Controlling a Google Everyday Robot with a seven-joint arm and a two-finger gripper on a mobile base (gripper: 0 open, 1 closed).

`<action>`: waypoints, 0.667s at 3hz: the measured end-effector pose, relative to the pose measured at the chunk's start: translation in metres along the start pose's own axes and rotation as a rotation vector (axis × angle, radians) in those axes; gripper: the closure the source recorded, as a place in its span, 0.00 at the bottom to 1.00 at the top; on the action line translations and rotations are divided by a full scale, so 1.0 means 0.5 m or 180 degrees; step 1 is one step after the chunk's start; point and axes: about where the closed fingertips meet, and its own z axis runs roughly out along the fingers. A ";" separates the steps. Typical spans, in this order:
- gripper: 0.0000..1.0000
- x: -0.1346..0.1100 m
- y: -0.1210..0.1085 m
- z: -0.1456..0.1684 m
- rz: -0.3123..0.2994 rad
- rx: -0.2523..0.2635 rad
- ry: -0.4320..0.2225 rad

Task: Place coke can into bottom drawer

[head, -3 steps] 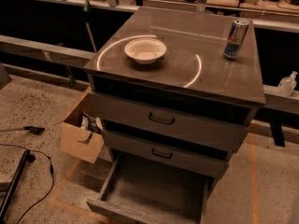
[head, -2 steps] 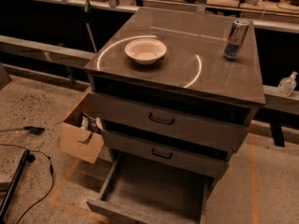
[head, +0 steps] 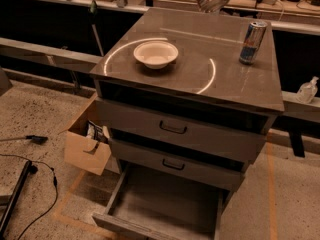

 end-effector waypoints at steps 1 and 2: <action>1.00 0.000 0.001 0.001 -0.0001 -0.0003 0.0002; 1.00 0.038 0.021 -0.004 0.0104 0.0045 0.0064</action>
Offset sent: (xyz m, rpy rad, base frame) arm -0.0405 0.0111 -0.0594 0.0289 0.1217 -0.0731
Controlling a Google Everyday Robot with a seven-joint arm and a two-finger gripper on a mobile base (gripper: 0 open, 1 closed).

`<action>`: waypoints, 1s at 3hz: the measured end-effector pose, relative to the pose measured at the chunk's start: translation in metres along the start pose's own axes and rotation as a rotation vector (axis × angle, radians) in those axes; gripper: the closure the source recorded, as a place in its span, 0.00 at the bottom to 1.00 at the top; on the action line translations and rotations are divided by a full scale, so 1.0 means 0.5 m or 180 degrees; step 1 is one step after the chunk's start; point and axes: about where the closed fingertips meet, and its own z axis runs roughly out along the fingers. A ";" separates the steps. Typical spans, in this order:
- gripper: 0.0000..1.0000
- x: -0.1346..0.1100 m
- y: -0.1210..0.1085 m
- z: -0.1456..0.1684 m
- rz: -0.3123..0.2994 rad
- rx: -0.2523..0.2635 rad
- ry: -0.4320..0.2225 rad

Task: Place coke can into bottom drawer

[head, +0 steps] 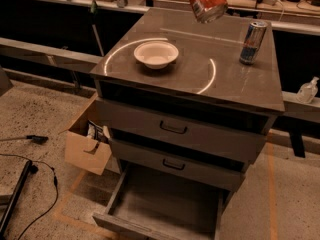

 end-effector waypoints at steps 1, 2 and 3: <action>1.00 0.085 0.043 -0.009 0.0226 -0.0007 0.0128; 1.00 0.198 0.084 -0.007 0.0443 -0.0143 0.0379; 1.00 0.284 0.097 0.001 0.0569 -0.0177 0.0578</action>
Offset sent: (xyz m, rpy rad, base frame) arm -0.0783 0.0314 -0.1323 0.0618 0.2783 0.0552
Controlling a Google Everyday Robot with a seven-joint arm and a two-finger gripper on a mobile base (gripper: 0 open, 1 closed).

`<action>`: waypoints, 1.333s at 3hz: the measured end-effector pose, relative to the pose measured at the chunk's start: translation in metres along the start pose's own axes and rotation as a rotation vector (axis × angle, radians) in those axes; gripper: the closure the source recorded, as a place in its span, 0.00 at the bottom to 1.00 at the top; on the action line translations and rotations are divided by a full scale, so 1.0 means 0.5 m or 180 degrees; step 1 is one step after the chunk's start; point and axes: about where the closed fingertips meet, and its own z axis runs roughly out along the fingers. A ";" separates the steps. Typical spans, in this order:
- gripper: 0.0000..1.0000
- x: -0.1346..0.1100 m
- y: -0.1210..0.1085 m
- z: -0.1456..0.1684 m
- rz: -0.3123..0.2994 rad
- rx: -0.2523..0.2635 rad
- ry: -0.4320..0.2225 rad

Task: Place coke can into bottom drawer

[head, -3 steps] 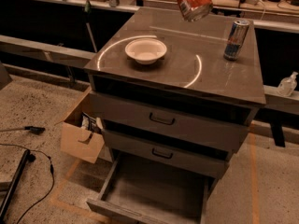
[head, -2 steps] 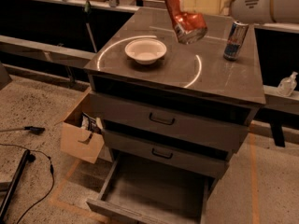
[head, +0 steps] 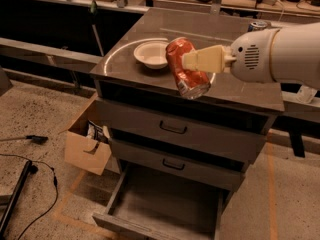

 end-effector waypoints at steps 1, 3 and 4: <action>1.00 0.096 -0.015 0.023 0.0136 0.0010 0.0237; 1.00 0.240 -0.015 0.052 0.0300 -0.0002 0.0590; 1.00 0.275 -0.020 0.085 0.0459 0.0001 0.0550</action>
Offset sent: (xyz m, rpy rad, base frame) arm -0.0655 0.0070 -0.1824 -0.0668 0.3191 0.0282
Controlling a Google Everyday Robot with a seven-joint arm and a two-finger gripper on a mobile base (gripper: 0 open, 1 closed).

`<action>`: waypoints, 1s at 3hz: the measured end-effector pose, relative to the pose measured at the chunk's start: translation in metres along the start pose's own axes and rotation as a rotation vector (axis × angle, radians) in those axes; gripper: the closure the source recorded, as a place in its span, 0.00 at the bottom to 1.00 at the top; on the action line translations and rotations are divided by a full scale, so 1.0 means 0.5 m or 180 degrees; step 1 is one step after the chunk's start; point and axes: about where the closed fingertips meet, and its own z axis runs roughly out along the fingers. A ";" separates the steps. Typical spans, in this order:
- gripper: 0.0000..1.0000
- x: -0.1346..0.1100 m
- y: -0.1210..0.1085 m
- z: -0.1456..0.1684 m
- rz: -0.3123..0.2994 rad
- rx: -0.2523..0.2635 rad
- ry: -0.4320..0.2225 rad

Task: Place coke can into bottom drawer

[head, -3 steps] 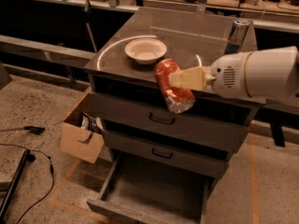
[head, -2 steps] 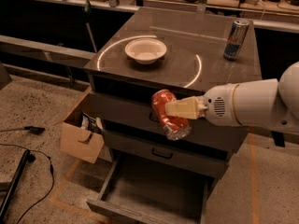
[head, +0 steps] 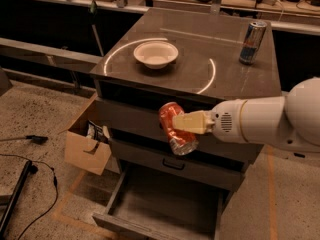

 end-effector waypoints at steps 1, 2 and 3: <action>1.00 0.076 -0.030 0.105 0.0210 -0.0007 0.0078; 1.00 0.155 -0.039 0.207 0.0253 -0.0088 0.0265; 1.00 0.229 -0.048 0.275 0.0390 -0.0089 0.0358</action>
Offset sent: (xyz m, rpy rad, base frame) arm 0.0118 0.0804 -0.1972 0.0176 0.1901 0.0570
